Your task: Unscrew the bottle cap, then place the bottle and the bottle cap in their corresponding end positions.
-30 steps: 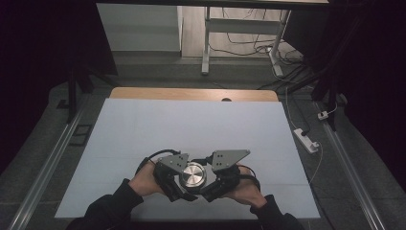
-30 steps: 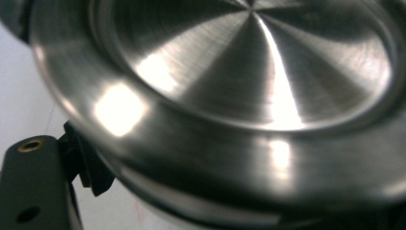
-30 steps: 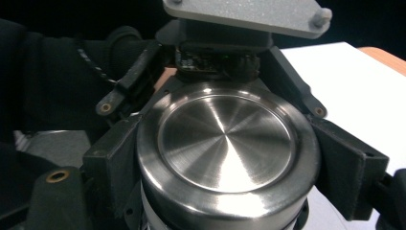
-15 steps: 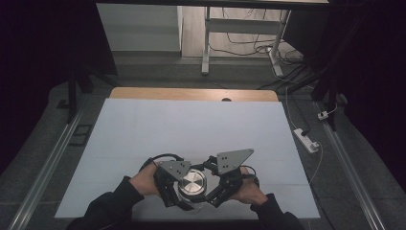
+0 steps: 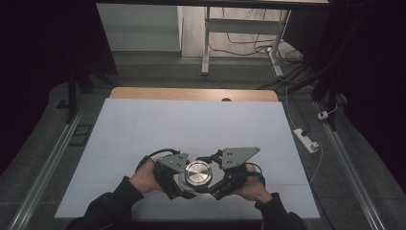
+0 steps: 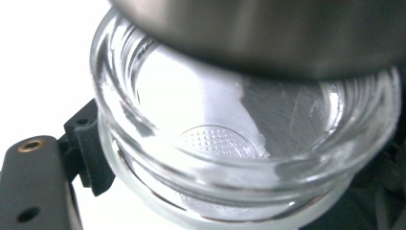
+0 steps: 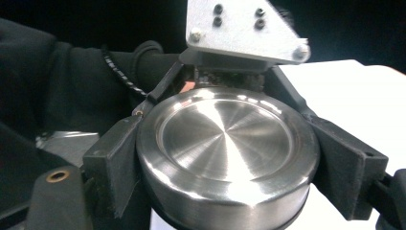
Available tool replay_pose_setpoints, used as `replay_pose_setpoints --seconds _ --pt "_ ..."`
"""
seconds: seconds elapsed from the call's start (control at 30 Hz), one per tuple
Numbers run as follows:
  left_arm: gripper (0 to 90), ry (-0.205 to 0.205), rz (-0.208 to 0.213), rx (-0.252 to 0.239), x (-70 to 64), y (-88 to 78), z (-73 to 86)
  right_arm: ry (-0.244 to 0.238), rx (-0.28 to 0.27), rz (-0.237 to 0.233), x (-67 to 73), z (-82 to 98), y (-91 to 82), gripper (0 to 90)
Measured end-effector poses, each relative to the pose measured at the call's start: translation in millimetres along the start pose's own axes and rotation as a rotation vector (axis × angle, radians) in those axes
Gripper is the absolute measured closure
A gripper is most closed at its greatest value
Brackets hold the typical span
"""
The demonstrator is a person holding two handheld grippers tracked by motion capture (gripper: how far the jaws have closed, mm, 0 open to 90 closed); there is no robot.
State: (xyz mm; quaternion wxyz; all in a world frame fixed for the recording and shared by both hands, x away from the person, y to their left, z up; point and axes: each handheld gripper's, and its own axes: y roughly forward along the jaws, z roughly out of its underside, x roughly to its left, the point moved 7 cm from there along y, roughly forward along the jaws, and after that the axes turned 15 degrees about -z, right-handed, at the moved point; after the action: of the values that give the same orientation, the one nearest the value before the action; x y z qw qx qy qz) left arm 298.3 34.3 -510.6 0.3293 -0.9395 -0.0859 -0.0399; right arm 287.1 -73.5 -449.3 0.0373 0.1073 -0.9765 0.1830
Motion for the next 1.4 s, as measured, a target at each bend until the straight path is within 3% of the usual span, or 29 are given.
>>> replay_pose_setpoints --seconds 0.17,0.2,0.23,0.27,0.33,0.4,0.6,1.03,1.4 --pt "15.2 -0.045 -0.062 0.010 9.4 -0.4 3.0 0.012 -0.002 0.057 -2.7 -0.2 -6.0 18.5" --pt "15.2 -0.071 -0.096 0.013 14.6 -0.9 4.6 0.014 -0.002 0.063 -2.8 0.3 -6.8 18.5" --pt "15.2 -0.071 -0.096 0.013 14.6 -0.9 4.6 0.019 -0.003 0.073 -3.3 0.8 -7.4 18.5" --pt "15.2 -0.097 -0.130 0.015 19.7 -1.6 6.1 0.026 -0.001 0.084 -3.9 1.6 -7.9 18.5" --pt "15.2 -0.109 -0.146 0.015 22.3 -2.2 6.8 0.034 0.000 0.102 -5.0 3.3 -8.4 18.5" --pt "15.2 -0.143 -0.188 0.020 29.5 -3.7 8.9 0.048 0.001 0.114 -5.8 5.2 -9.1 18.5" --pt "15.2 -0.193 -0.249 0.024 40.1 -5.7 11.2 0.071 -0.013 0.140 -5.7 6.9 -11.9 18.4" --pt "15.2 -0.229 -0.325 0.009 56.8 -9.2 5.1 0.086 -0.017 0.166 -2.4 9.8 -8.7 18.5" --pt "15.2 -0.235 -0.366 0.019 71.8 -7.3 3.0 0.099 -0.018 0.181 -1.4 15.9 -5.7 18.5"
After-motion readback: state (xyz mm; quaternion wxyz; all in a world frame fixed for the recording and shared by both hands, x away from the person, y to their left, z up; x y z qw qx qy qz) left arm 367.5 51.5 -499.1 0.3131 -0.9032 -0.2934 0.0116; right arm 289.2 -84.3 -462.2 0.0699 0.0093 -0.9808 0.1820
